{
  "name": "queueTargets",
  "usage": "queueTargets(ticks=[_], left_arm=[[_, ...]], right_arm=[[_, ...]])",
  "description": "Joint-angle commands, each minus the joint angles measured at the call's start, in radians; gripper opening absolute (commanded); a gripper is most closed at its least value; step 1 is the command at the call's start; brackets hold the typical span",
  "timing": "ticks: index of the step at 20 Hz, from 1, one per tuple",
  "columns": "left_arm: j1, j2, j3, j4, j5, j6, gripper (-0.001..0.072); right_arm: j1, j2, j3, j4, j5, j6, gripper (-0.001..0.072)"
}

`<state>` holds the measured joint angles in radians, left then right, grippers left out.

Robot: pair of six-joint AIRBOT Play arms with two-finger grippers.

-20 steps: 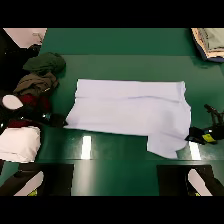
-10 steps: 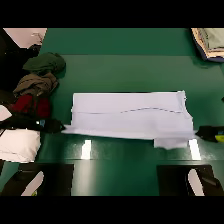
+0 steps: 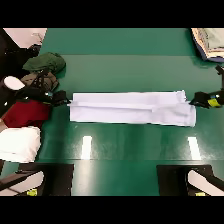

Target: Fold the shirts.

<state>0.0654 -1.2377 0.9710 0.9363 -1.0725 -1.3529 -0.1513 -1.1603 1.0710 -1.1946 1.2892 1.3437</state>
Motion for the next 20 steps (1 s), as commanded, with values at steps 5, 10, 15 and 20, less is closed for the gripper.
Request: queueTargets(ticks=[5,10,15,20], left_arm=[[0.001,-0.176,0.124,-0.091,0.227,0.023,0.0429],[0.001,-0.176,0.22,-0.114,0.097,0.018,0.0622],[-0.037,-0.176,0.229,-0.109,-0.083,0.069,0.0033],[-0.163,-0.176,0.229,-0.105,-0.069,0.07,0.0027]], right_arm=[[0.064,-0.317,0.261,0.048,-0.097,0.019,0.0162],[-0.021,-0.393,0.393,0.19,0.021,-0.054,0.0467],[-0.185,-0.341,0.239,0.192,0.11,-0.16,0.0627],[-0.318,-0.449,0.148,0.344,0.158,-0.266,0.0695]])
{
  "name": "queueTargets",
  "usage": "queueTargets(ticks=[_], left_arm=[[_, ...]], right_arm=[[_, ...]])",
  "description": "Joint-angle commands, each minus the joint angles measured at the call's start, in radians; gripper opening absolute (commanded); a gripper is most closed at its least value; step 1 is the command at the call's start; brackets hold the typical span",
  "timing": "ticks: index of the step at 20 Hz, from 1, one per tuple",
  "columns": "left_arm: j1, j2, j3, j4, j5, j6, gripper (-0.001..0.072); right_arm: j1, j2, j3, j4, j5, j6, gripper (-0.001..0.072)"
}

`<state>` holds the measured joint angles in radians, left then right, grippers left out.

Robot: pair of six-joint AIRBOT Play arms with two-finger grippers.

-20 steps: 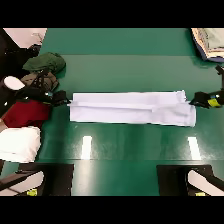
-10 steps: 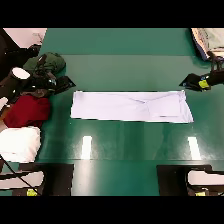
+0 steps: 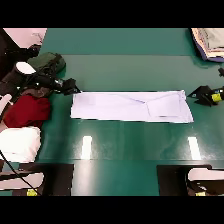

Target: Fold the shirts.

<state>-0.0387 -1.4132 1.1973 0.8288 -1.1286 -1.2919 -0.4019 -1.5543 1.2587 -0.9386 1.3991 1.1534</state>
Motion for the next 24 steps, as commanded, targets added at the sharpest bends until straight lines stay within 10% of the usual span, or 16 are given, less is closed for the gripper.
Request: queueTargets(ticks=[1,9,12,16,24], left_arm=[[-0.079,-0.001,0.003,0.002,-0.005,0.009,0.0027],[-0.122,-0.001,0.003,0.0,0.002,-0.031,0.0027],[-0.122,-0.001,0.003,0.001,0.003,-0.04,0.0027],[-0.124,-0.003,0.003,-0.008,0.089,-0.048,0.0026],[-0.329,-0.209,0.209,-0.03,0.16,-0.045,0.0026]], right_arm=[[-0.071,-0.09,-0.026,0.093,0.064,-0.081,0.0679],[0.036,-0.255,0.071,0.092,0.129,-0.09,0.0658],[0.084,-0.26,0.059,0.087,0.119,-0.093,0.0483],[0.093,-0.217,0.059,0.074,0.125,-0.092,0.0041],[0.204,0.011,0.236,0.076,0.212,0.101,0.0017]])
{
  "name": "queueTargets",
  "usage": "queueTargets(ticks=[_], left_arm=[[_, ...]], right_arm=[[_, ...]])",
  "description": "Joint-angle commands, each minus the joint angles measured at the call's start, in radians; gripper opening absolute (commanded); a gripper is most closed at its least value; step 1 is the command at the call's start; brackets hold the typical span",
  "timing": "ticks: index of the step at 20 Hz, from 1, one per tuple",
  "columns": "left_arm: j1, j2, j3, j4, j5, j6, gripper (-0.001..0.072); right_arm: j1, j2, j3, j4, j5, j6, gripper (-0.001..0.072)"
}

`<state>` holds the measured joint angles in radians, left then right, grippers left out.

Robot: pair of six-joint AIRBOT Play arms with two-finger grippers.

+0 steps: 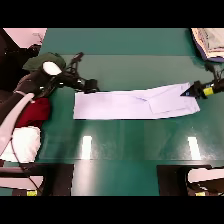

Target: Fold the shirts.

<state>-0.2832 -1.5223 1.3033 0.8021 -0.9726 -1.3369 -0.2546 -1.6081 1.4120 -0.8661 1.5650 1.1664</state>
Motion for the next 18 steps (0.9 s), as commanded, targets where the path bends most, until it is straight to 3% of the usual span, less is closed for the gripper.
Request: queueTargets(ticks=[1,8,15,18], left_arm=[[-0.124,-0.154,0.159,-0.003,0.001,-0.002,0.0026],[-0.31,-0.5,0.505,-0.002,-0.022,-0.074,0.0026],[-0.318,-0.521,0.515,0.037,-0.011,-0.078,0.0026],[-0.289,-0.519,0.522,0.041,-0.063,-0.08,0.0026]], right_arm=[[0.096,0.085,0.124,0.005,0.053,0.114,0.0017],[0.405,0.076,0.412,0.011,0.072,0.206,0.0017],[0.571,-0.012,0.637,0.009,0.091,0.234,0.0017],[0.592,-0.016,0.607,0.009,0.076,0.235,0.0017]])
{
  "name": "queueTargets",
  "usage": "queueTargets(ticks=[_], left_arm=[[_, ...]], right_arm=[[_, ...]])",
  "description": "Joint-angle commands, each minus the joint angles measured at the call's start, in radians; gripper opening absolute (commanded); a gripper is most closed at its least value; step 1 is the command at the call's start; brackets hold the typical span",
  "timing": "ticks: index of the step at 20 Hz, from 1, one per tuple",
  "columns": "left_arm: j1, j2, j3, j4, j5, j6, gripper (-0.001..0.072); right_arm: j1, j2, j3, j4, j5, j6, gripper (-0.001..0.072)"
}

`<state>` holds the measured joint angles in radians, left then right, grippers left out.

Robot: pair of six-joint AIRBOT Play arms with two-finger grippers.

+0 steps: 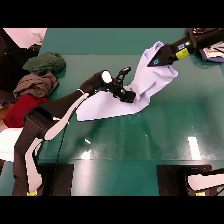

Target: Fold the shirts.

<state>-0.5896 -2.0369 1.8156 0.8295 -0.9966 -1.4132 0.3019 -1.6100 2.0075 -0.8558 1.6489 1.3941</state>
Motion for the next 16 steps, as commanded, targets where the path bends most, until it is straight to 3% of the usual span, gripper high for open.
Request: queueTargets(ticks=[1,7,13,16], left_arm=[[0.032,-0.003,0.016,0.016,-0.072,-0.005,0.0026],[0.138,0.133,0.021,0.175,-0.164,-0.003,0.0025],[0.349,0.326,0.023,0.256,-0.281,0.008,0.0026],[0.465,0.423,0.025,0.262,-0.323,0.023,0.0027]], right_arm=[[0.035,-0.014,-0.003,-0.001,-0.002,0.006,0.0017],[0.059,-0.016,-0.021,-0.003,-0.013,-0.027,0.0017],[0.225,-0.072,-0.02,0.011,-0.144,-0.054,0.0019],[0.386,-0.191,-0.019,0.146,-0.322,-0.188,0.0031]])
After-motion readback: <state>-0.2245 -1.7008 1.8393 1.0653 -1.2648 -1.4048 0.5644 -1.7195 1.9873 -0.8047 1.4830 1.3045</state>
